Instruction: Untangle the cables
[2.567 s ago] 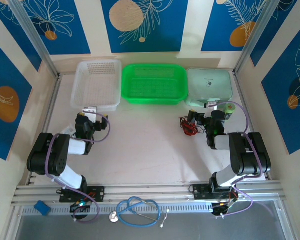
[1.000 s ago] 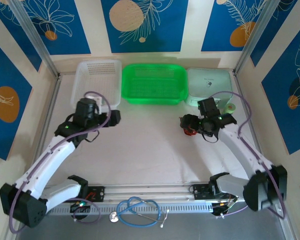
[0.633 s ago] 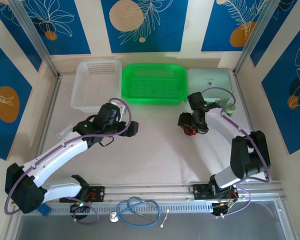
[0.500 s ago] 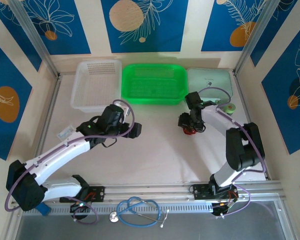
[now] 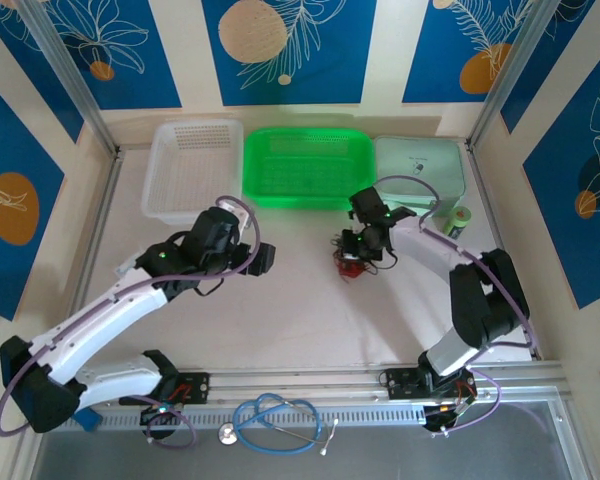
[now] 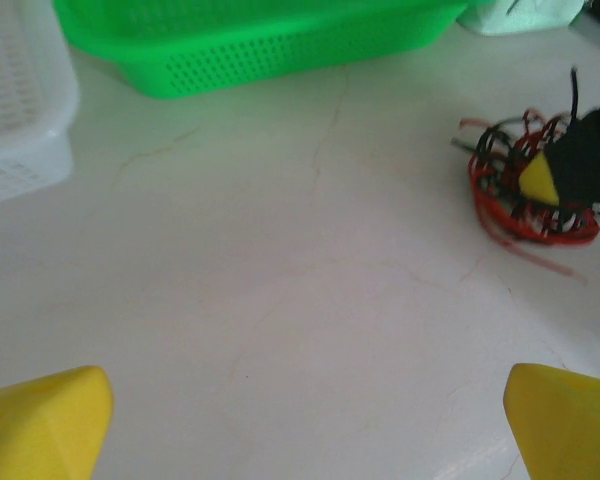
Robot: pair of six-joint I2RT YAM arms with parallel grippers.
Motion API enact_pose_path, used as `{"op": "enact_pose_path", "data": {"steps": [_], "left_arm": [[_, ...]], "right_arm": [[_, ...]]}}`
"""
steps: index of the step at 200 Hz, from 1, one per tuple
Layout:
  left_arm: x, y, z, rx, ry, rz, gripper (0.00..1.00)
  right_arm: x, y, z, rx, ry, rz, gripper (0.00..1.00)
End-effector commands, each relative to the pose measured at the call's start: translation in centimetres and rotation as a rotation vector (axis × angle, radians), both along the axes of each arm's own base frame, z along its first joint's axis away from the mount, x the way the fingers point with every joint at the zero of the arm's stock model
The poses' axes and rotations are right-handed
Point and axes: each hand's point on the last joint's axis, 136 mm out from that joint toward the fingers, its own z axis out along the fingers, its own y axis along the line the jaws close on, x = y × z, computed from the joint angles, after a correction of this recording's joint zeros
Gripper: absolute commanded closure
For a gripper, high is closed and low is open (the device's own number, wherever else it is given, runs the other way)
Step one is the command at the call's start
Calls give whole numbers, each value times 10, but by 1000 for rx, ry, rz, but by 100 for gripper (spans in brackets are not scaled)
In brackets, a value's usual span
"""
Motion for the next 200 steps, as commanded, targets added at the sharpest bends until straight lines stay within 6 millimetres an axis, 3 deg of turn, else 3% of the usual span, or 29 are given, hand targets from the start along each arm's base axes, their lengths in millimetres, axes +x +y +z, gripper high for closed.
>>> {"op": "enact_pose_path", "data": {"steps": [1, 19, 51, 80, 91, 116, 134, 148, 168, 200], "left_arm": [[-11, 20, 14, 73, -14, 11, 0], [-16, 27, 13, 86, -5, 16, 0], [-23, 30, 5, 80, 21, 21, 0], [-29, 31, -6, 71, 50, 24, 2], [-31, 32, -12, 67, 65, 26, 4], [-38, 27, -31, 43, 116, 13, 13], [-43, 24, -48, 33, 170, 9, 21], [-47, 21, -61, 21, 212, 12, 26], [-48, 12, -77, -13, 257, 21, 32], [-36, -7, -94, -81, 278, 37, 33]], "right_arm": [[-26, 57, 36, 207, -7, 107, 100], [-39, 96, 41, 284, -2, 144, 100], [-41, 153, 20, 336, 19, 169, 100], [-34, 174, -8, 295, 63, 150, 99], [-34, 175, -12, 281, 74, 144, 89], [-37, 169, -2, 265, 66, 142, 47], [-41, 155, 17, 230, 41, 135, 32], [-45, 140, 34, 202, 14, 121, 25], [-50, 114, 50, 157, 7, 63, 23], [-57, 86, 49, 189, 73, -46, 23]]}}
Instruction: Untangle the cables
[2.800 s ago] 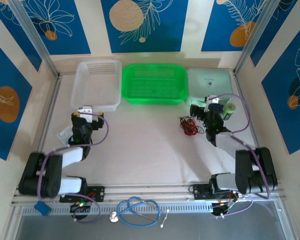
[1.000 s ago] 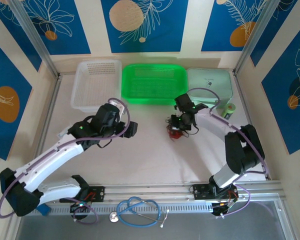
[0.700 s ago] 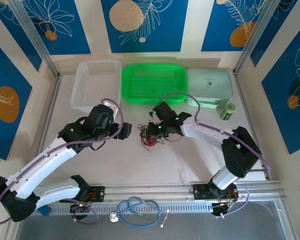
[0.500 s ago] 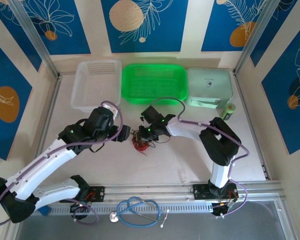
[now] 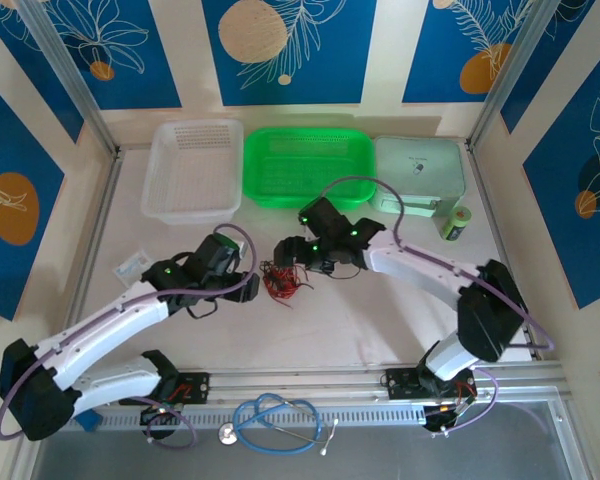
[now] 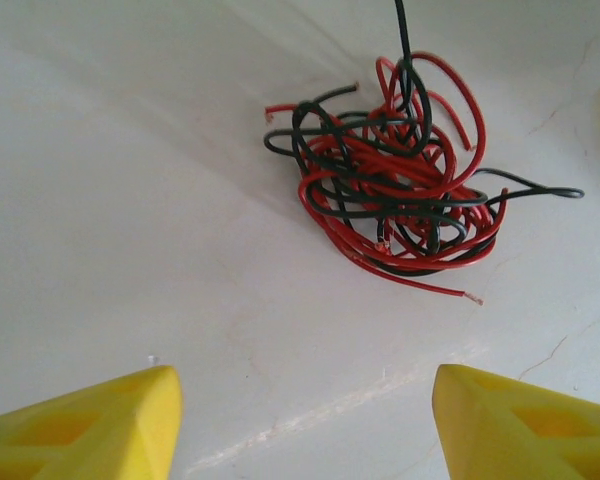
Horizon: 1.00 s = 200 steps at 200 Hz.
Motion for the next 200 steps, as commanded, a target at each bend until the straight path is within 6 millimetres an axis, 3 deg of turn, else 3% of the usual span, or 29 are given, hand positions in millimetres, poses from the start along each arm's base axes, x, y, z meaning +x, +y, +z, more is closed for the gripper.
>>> {"op": "enact_pose_path", "data": {"steps": [1, 26, 50, 64, 103, 126, 135, 152, 179, 200], "left_arm": [[9, -25, -4, -108, 8, 17, 33], [23, -42, -12, -150, 1, 30, 31], [34, -59, -20, -187, 21, 33, 14], [38, -65, -31, -181, 49, 41, 10], [46, -67, -66, -80, 122, 66, 9], [57, -80, -76, -81, 125, 49, 13], [61, -87, -77, -97, 115, 30, 22], [67, -102, -71, -135, 86, -31, 54], [71, -113, -60, -166, 39, -94, 88], [70, -121, -44, -215, -13, -160, 100]], "right_arm": [[-10, -31, -17, -45, 110, -98, 23], [-12, -34, -26, 12, 153, -130, 24], [-10, -37, -34, 10, 164, -143, 26], [-10, -40, -38, 3, 168, -147, 27], [-14, -58, -43, 9, 154, -182, 28], [-17, -71, -42, 35, 140, -195, 29], [-19, -76, -42, 44, 136, -199, 29], [-22, -84, -41, 58, 132, -204, 29], [-24, -91, -38, 91, 128, -198, 30], [-23, -96, -34, 112, 122, -201, 30]]}}
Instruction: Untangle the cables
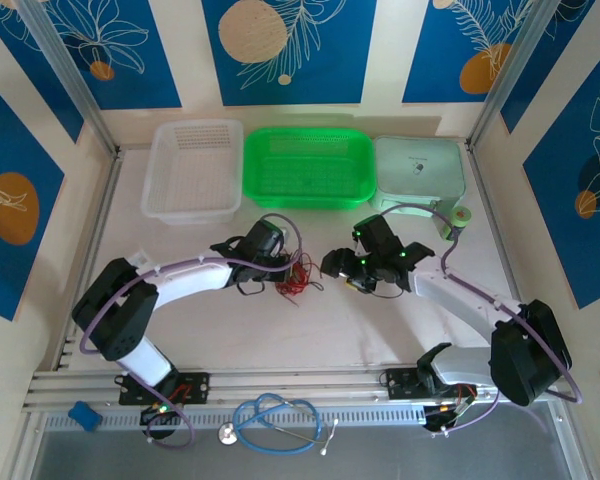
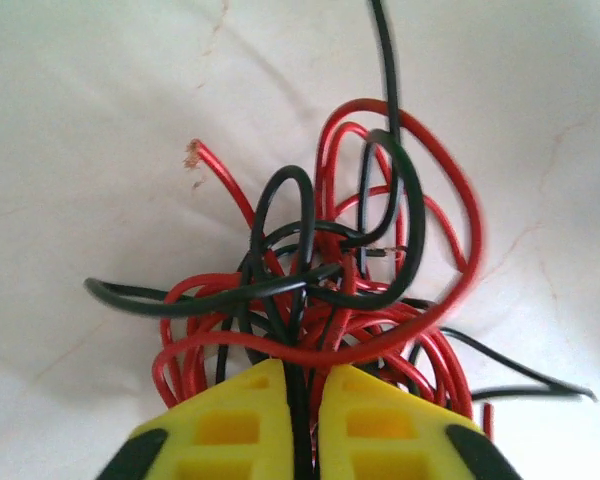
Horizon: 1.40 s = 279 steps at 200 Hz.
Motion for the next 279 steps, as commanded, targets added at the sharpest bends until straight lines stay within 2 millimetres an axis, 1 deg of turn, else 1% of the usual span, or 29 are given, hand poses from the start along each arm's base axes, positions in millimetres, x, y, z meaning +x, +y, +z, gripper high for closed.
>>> {"op": "enact_pose_path", "data": {"steps": [1, 29, 36, 46, 60, 72, 81, 98, 116, 133, 152, 168, 185, 203, 228, 240, 264, 279], "left_arm": [[0, -21, 24, -86, -81, -106, 100], [-14, -44, 64, -289, -189, -251, 100], [-17, -47, 71, -320, -210, -280, 100], [-21, -50, 76, -343, -221, -316, 100], [-27, -55, 77, -372, -207, -374, 100], [-32, -60, 76, -401, -190, -415, 100], [-34, -62, 70, -412, -177, -434, 100], [-24, -59, 56, -354, -193, -406, 100], [-5, -43, 36, -206, -252, -339, 100], [6, -24, 26, -78, -313, -295, 100], [8, -6, 26, 32, -380, -288, 100], [4, 5, 27, 101, -434, -295, 100], [-4, 13, 31, 106, -499, -307, 100], [-12, 19, 37, 100, -602, -306, 100], [-18, 31, 45, 115, -696, -277, 100], [-20, 34, 47, 122, -709, -274, 100], [-22, 34, 45, 134, -720, -282, 100], [-23, 32, 41, 141, -718, -289, 100]], "right_arm": [[-4, 0, 7, 50, -11, 32, 30], [1, -8, 16, 81, -44, 21, 31], [2, -10, 17, 90, -52, 19, 31], [2, -13, 18, 100, -55, 12, 30], [2, -18, 18, 108, -58, 5, 30], [2, -21, 18, 111, -63, 0, 30], [3, -24, 18, 114, -66, -7, 30], [4, -30, 14, 124, -49, -48, 30], [7, -34, 9, 172, 0, -117, 29], [7, -34, 2, 230, 95, -203, 29], [6, -26, -1, 318, 207, -280, 27], [9, -15, 2, 388, 258, -324, 27], [13, -7, 7, 422, 284, -385, 24], [18, -1, 10, 422, 299, -441, 18], [23, 13, 11, 395, 331, -454, 10], [27, 25, 12, 386, 345, -424, 8], [35, 62, 16, 361, 369, -311, 6], [37, 80, 12, 318, 372, -261, 6]]}}
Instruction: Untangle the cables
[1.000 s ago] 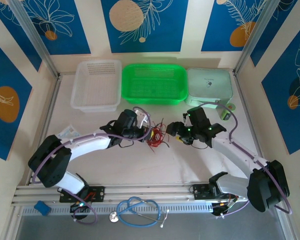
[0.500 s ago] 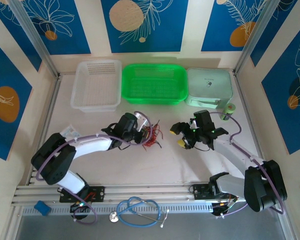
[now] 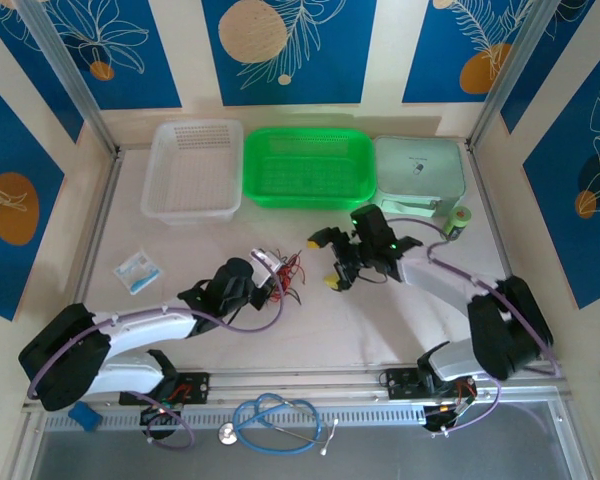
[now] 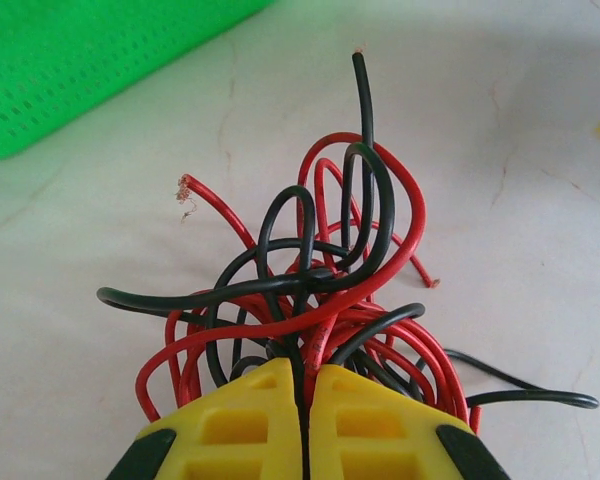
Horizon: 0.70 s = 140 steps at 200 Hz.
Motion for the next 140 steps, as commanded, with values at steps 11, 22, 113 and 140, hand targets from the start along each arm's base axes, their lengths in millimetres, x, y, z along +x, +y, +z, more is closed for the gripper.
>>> {"op": "enact_pose_path", "data": {"steps": [11, 22, 113, 140], "left_arm": [[4, -4, 10, -9, -76, 2, 100], [4, -5, 9, -9, -75, 4, 100], [-4, 9, 71, -63, -40, 69, 15], [-4, 39, 102, -67, -58, 192, 9]], "right_arm": [[1, 37, -3, -43, 16, 103, 6], [1, 45, -13, -64, 31, 121, 7], [-10, 44, -52, -240, 50, 193, 16], [-10, 39, -50, -257, 37, 198, 15]]}}
